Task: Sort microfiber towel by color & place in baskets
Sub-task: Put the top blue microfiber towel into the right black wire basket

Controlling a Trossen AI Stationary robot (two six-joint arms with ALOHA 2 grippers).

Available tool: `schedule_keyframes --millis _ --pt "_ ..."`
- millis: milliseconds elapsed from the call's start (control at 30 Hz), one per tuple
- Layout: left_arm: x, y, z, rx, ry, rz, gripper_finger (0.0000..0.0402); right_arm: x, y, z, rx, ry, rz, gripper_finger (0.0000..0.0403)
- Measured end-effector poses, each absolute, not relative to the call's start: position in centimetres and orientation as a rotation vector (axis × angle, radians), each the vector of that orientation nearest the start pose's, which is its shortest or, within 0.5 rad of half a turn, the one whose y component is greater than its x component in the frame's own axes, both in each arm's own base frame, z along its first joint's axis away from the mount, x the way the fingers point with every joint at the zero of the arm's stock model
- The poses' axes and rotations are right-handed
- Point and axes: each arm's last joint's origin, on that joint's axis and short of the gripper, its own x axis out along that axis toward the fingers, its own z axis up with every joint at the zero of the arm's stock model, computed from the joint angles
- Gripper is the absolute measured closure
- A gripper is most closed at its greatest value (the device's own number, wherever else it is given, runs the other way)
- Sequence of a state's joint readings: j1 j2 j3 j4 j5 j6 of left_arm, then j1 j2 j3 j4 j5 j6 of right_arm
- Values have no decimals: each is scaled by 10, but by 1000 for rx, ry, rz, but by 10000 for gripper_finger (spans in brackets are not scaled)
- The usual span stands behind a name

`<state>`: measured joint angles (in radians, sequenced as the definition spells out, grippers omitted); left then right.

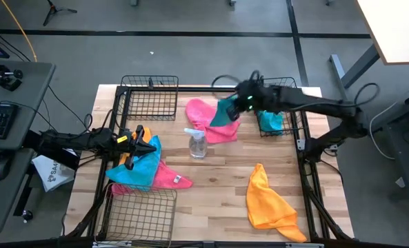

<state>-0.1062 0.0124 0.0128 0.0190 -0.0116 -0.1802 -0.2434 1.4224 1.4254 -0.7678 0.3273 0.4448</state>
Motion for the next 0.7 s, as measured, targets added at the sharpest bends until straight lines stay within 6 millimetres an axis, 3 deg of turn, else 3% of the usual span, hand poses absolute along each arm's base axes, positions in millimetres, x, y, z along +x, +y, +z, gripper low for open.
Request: schedule_keyframes --millis 200,333,500,700 --pt "97 -10 169 -181 -11 -96 398 248 -84 429 224 430 -883 401" --pt "97 -10 169 -181 -11 -96 398 216 -89 454 177 394 -1033 402" --pt "97 -10 169 -181 -11 -96 398 181 -98 447 219 495 -1156 402" --pt "97 -10 169 -181 -11 -96 398 156 -105 393 306 630 -1258 402"
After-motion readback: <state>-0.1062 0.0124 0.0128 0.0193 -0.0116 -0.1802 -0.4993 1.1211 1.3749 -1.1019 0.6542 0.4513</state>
